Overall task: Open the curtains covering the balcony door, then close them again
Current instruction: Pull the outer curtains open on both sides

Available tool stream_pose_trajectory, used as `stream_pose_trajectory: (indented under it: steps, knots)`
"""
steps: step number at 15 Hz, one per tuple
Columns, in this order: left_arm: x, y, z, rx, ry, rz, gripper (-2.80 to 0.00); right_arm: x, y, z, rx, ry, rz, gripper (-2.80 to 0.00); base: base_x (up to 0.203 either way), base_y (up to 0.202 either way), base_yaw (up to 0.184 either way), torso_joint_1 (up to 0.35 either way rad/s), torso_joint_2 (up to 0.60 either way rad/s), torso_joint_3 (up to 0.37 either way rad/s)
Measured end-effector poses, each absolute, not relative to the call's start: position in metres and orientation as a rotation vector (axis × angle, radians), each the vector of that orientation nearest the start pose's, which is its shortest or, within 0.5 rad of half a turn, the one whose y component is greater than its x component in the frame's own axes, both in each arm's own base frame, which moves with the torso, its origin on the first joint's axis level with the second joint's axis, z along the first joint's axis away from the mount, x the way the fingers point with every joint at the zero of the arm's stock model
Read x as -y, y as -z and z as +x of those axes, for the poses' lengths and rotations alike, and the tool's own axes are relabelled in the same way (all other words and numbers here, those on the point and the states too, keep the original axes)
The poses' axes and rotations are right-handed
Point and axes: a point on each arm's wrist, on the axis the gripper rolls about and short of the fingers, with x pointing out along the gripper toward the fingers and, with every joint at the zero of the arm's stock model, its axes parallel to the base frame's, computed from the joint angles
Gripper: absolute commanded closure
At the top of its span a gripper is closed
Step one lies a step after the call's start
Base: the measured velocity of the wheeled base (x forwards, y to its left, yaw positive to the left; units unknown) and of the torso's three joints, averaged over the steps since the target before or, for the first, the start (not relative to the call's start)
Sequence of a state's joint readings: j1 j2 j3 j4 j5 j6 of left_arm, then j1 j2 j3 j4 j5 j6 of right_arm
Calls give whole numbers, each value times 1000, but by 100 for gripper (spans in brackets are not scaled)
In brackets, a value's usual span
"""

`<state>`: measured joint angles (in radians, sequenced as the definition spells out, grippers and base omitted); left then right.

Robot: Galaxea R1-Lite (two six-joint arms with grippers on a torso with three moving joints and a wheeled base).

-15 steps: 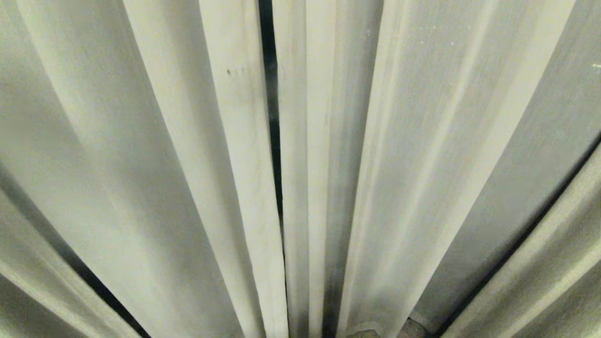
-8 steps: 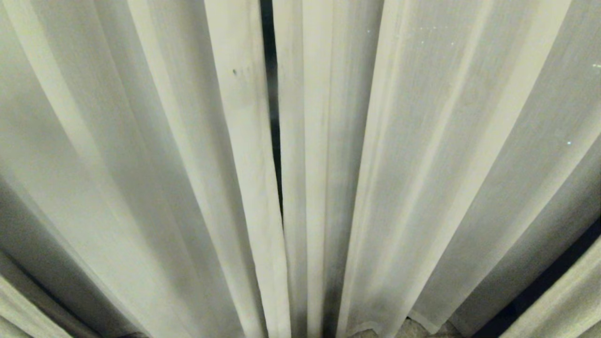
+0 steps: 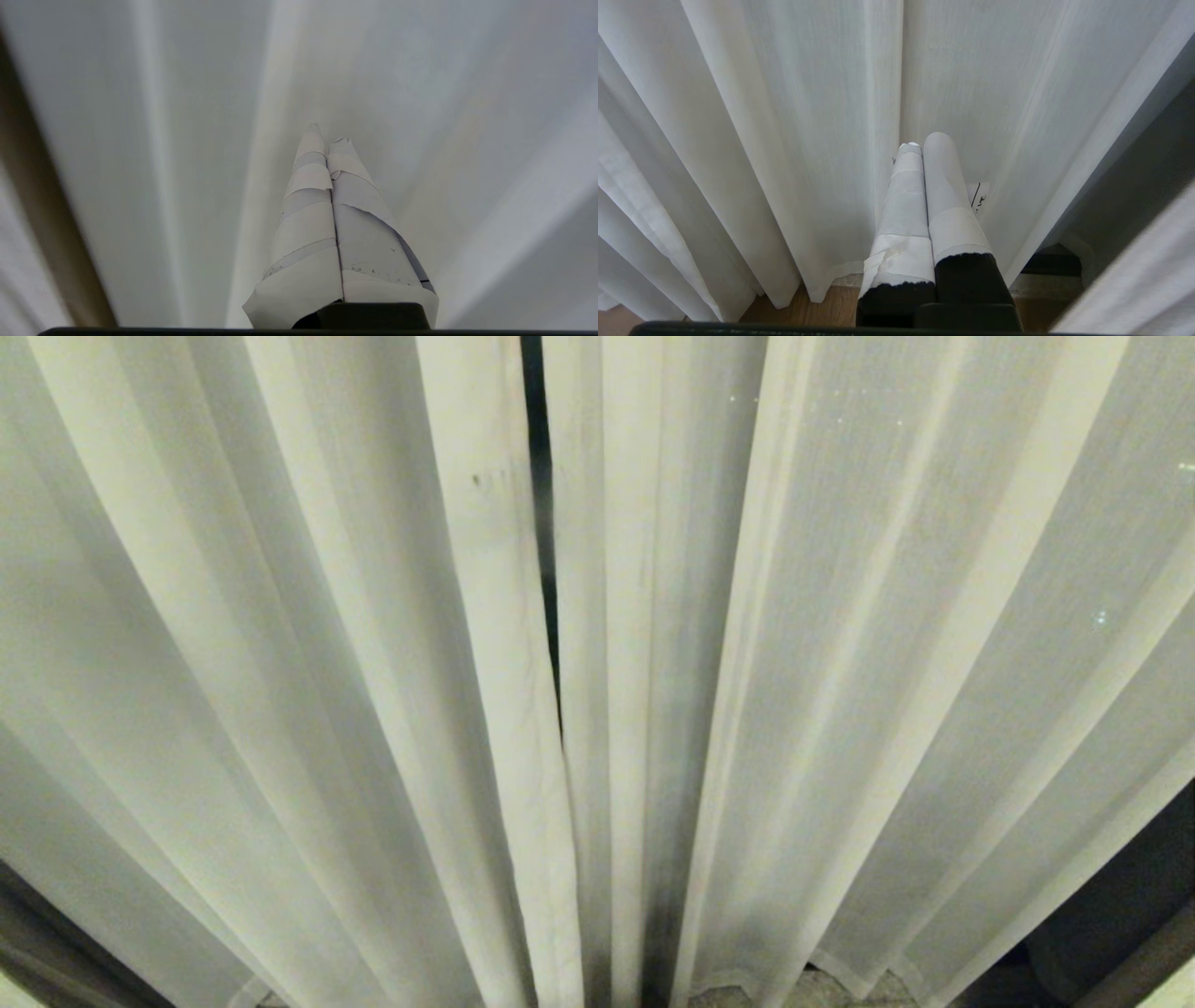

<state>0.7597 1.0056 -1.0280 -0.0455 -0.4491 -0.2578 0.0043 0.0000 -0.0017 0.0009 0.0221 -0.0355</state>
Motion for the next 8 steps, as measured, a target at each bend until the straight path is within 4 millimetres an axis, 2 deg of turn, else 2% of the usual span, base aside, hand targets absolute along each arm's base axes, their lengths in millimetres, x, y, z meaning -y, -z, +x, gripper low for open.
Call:
stream_pose_trajectory:
  steps: [2,5,8]
  knots:
    - [-63,-334,90,77,-248,-222,0,0,-76,-23,1,-27,-36,0,0,0,0,0,0,0]
    - [-42,-324,98,18,-93,-221,0,0,-76,-23,1,-27,-36,0,0,0,0,0,0,0]
    - [-16,-304,102,-78,-25,-209,0,0,-76,-23,1,-27,-36,0,0,0,0,0,0,0]
